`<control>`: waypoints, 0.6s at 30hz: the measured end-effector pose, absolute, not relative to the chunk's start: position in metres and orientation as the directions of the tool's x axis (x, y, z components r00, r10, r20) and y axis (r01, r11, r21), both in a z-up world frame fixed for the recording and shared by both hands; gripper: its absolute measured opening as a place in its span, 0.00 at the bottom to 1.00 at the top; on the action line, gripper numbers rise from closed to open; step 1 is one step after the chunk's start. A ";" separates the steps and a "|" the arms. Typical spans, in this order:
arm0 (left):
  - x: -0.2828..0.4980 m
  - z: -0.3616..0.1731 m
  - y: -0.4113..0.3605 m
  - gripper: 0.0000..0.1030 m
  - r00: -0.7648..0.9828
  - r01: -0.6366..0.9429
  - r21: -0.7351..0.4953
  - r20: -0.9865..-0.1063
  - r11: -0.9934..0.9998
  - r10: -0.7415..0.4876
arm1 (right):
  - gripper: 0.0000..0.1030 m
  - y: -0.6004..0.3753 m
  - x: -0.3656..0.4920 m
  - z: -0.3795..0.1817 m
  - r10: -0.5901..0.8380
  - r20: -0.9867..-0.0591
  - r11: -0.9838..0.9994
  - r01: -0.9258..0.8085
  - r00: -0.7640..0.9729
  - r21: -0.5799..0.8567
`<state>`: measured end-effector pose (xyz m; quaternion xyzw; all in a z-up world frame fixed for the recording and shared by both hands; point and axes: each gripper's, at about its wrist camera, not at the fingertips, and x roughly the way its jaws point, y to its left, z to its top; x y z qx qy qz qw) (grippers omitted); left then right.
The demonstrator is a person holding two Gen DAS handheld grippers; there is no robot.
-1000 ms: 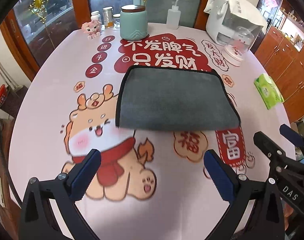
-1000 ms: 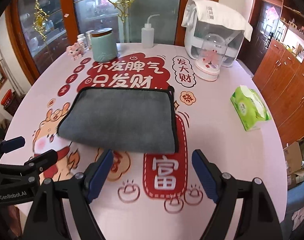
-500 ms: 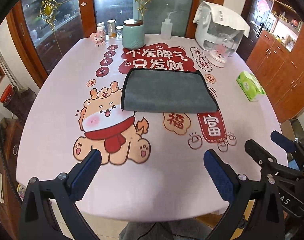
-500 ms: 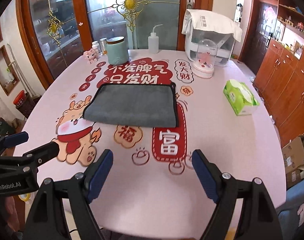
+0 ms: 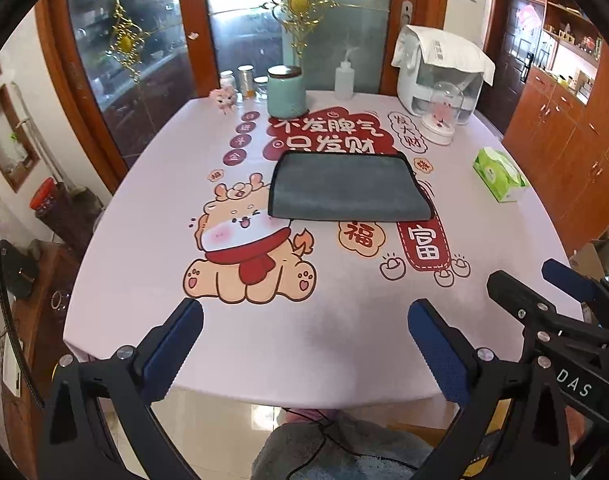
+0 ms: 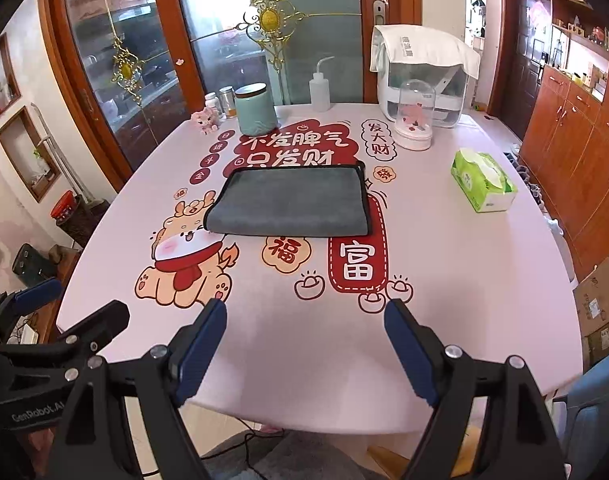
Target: Fold towel
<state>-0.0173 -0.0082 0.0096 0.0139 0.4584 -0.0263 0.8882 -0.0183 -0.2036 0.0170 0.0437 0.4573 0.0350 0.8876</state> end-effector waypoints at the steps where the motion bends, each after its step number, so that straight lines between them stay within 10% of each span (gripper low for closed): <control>1: -0.020 0.011 -0.008 0.99 0.580 0.058 0.001 -0.814 0.998 -0.033 | 0.80 -0.204 -0.021 0.018 0.102 -0.808 0.994 -0.020 0.580 0.110; 18: -0.021 0.009 -0.010 0.99 0.571 0.055 -0.005 -0.820 0.998 -0.035 | 0.80 -0.207 -0.028 0.023 0.052 -0.792 0.995 0.032 0.608 0.090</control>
